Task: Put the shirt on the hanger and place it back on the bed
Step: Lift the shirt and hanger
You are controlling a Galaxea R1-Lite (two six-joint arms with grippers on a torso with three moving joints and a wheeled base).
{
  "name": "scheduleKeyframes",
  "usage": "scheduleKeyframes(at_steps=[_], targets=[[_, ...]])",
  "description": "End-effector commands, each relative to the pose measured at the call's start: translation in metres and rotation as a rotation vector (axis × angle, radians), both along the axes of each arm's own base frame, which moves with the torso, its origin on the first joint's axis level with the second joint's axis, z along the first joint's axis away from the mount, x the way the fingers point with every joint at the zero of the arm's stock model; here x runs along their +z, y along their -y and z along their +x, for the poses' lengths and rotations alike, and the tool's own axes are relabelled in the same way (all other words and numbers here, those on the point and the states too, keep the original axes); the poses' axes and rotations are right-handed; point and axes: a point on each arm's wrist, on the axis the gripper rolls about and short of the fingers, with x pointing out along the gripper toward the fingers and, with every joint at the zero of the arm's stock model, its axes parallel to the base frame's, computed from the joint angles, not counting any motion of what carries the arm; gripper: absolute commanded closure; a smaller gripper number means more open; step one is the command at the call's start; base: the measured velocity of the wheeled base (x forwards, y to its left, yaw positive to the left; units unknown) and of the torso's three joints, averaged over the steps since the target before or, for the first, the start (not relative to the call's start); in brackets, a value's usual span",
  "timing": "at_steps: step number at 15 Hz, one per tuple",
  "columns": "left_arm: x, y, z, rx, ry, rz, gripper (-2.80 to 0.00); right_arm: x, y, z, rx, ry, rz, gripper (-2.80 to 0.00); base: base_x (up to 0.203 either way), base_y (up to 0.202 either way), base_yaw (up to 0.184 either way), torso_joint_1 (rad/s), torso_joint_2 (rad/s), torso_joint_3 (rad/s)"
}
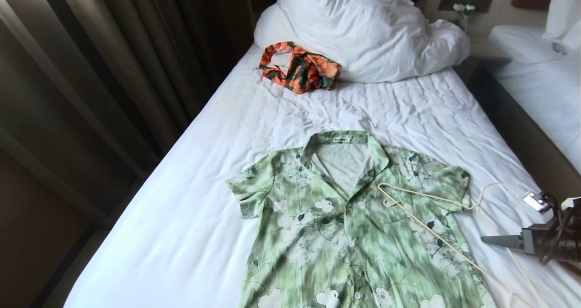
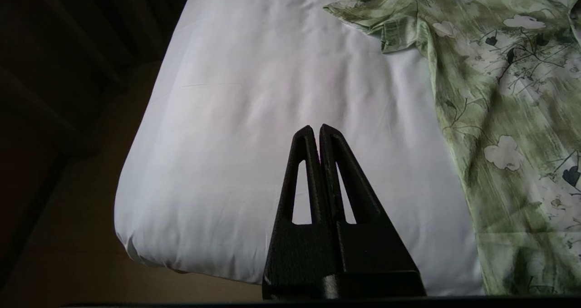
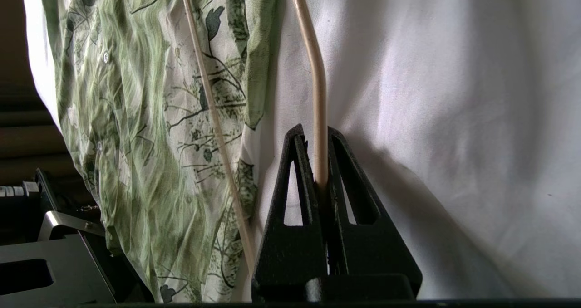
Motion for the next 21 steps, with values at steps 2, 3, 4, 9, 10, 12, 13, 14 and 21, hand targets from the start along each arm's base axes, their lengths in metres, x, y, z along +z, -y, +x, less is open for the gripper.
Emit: scheduleKeyframes(at_steps=[2,3,4,9,10,12,13,14,21], targets=[[0.0,0.0,0.0,0.0,0.001,0.001,0.0,0.011,-0.002,-0.004,0.004,0.03,-0.01,0.0,0.0,0.0,0.0,0.0,0.0,0.0],[0.0,0.0,0.0,0.0,0.001,0.001,0.0,0.017,-0.002,-0.006,-0.001,0.043,-0.017,0.0,0.0,0.0,0.0,0.0,0.0,0.0],[0.0,0.0,0.0,0.0,0.001,0.001,0.0,0.025,-0.001,-0.01,-0.008,0.06,-0.027,0.0,0.0,0.0,0.0,0.0,0.0,0.0],[0.0,0.0,0.0,0.0,0.0,0.001,0.0,0.078,-0.003,-0.026,-0.012,0.213,-0.079,0.0,0.0,0.0,0.0,0.0,0.0,0.0],[0.0,0.0,0.0,0.0,0.001,0.001,0.0,0.088,-0.007,-0.028,0.004,0.253,-0.079,0.0,0.0,0.0,0.0,0.0,0.0,0.0],[0.0,0.0,0.0,0.0,0.001,0.001,0.0,0.103,-0.016,-0.031,0.034,0.302,-0.09,0.0,0.0,0.0,0.0,0.0,0.0,0.0],[0.0,0.0,0.0,0.0,0.001,0.001,0.0,0.111,-0.019,-0.033,0.043,0.324,-0.101,0.0,0.0,0.0,0.0,0.0,0.0,0.0],[0.0,0.0,0.0,0.0,0.001,0.001,0.0,0.117,-0.022,-0.035,0.049,0.346,-0.111,0.0,0.0,0.0,0.0,0.0,0.0,0.0],[0.0,0.0,0.0,0.0,0.0,0.001,0.0,0.162,-0.038,-0.052,0.125,0.521,-0.124,0.0,0.0,0.0,0.0,0.0,0.0,0.0]])
